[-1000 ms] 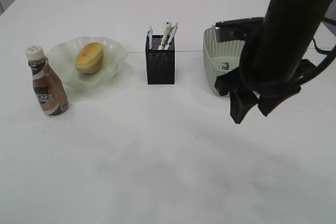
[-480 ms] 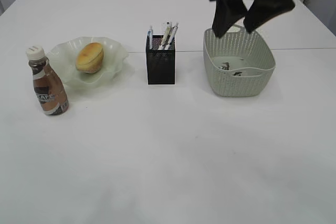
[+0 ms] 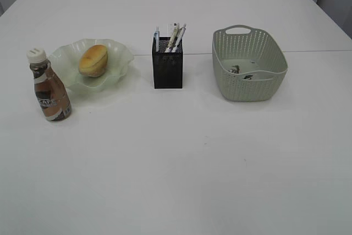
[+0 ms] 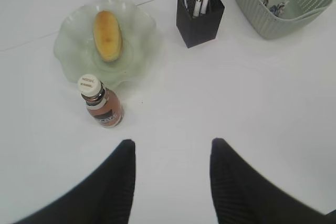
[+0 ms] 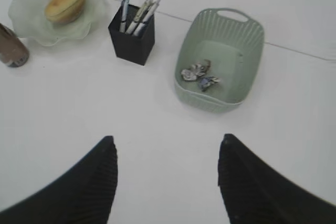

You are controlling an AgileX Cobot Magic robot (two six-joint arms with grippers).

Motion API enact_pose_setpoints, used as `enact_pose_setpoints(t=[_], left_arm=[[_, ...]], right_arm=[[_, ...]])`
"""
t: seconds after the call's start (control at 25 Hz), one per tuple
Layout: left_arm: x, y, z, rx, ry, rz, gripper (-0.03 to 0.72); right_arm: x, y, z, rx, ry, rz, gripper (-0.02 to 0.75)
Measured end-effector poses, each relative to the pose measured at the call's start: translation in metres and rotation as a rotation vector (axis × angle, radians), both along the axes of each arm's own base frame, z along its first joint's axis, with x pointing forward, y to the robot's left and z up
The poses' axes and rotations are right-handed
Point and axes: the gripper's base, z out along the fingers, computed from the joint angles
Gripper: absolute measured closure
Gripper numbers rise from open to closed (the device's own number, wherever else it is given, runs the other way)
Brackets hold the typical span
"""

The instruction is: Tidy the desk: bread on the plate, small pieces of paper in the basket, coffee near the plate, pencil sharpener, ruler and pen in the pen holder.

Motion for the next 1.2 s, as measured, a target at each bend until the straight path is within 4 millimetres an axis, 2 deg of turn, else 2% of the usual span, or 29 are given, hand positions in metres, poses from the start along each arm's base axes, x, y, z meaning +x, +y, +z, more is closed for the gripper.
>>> enact_pose_setpoints(t=[0.2,0.32,0.44,0.64,0.76,1.0,1.2], left_arm=[[-0.039,0.016,0.020,-0.069,-0.084,-0.015,0.348],[-0.065,0.025,0.022,-0.108,-0.110,-0.031,0.348],[-0.089,0.033,0.011,-0.138,-0.102,-0.051,0.348],[-0.136,0.054,-0.018,-0.159,-0.113,-0.061,0.349],[-0.161,0.066,-0.040,-0.159,-0.129,-0.068,0.354],[-0.201,0.085,-0.092,-0.116,-0.185,-0.119,0.362],[-0.219,0.093,-0.135,-0.116,-0.198,-0.125,0.365]], right_arm=[[-0.058,-0.032,0.008,-0.029,-0.113,-0.040,0.258],[-0.092,-0.046,-0.005,-0.035,-0.158,-0.023,0.258],[-0.127,-0.057,-0.025,-0.041,-0.175,0.041,0.258],[-0.185,-0.076,-0.058,-0.010,-0.250,0.098,0.258],[-0.211,-0.086,-0.080,0.016,-0.290,0.105,0.258],[-0.237,-0.096,-0.121,0.042,-0.341,0.113,0.258],[-0.250,-0.100,-0.151,0.071,-0.408,0.118,0.258]])
